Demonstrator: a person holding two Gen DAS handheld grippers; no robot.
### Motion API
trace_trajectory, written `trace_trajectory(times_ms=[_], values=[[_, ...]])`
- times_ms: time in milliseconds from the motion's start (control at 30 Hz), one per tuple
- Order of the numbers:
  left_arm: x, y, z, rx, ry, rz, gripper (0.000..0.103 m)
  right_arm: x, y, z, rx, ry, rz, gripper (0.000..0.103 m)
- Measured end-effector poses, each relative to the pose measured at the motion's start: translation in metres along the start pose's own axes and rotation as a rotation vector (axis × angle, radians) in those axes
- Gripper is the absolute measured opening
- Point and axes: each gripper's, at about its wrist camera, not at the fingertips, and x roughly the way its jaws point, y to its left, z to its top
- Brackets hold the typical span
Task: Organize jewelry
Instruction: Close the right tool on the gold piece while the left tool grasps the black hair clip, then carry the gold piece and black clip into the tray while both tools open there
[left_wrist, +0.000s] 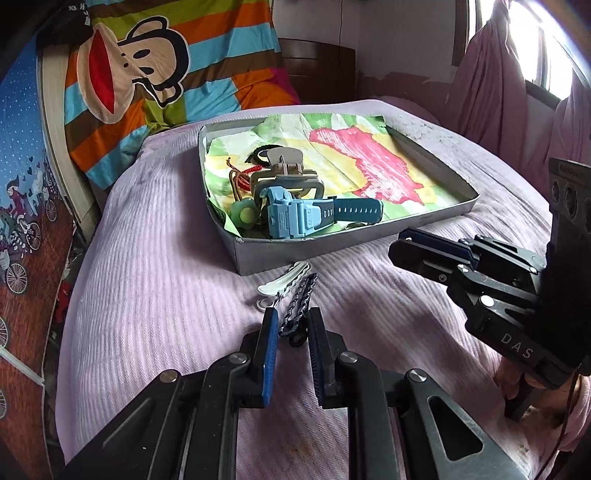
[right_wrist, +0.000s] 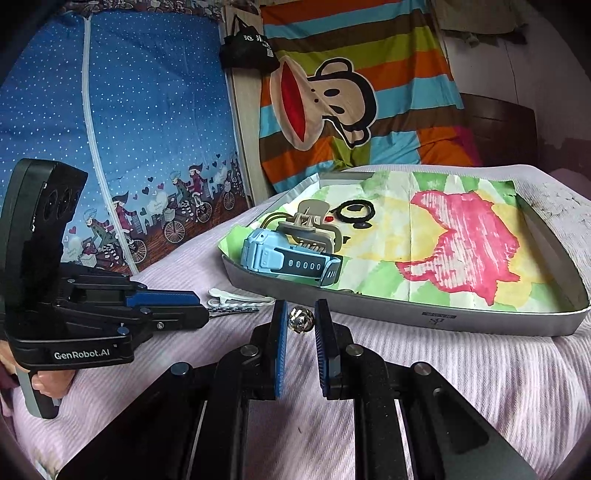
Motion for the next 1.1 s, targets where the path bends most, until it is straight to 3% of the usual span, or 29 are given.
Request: trace_trajectory(times_ms=[233,433,833,1100], values=[[-0.006,-0.001,-0.001,0.007,-0.016,0.007,0.015,-0.001,-0.003,-0.002,0.017,-0.004,0.005,0.013],[-0.006,0.008,-0.001,-0.045,-0.031,0.001,0.015,0.002,-0.001,-0.002,0.01,0.005,0.004,0.013],[-0.027,0.019,0.014,-0.121,-0.155,-0.058,0.012,-0.011,-0.009,0.01,0.036,-0.056,0.02,0.013],[-0.02,0.013,0.012,-0.1,-0.133,-0.074,0.012,-0.009,-0.02,0.021,0.059,-0.071,0.016,0.013]])
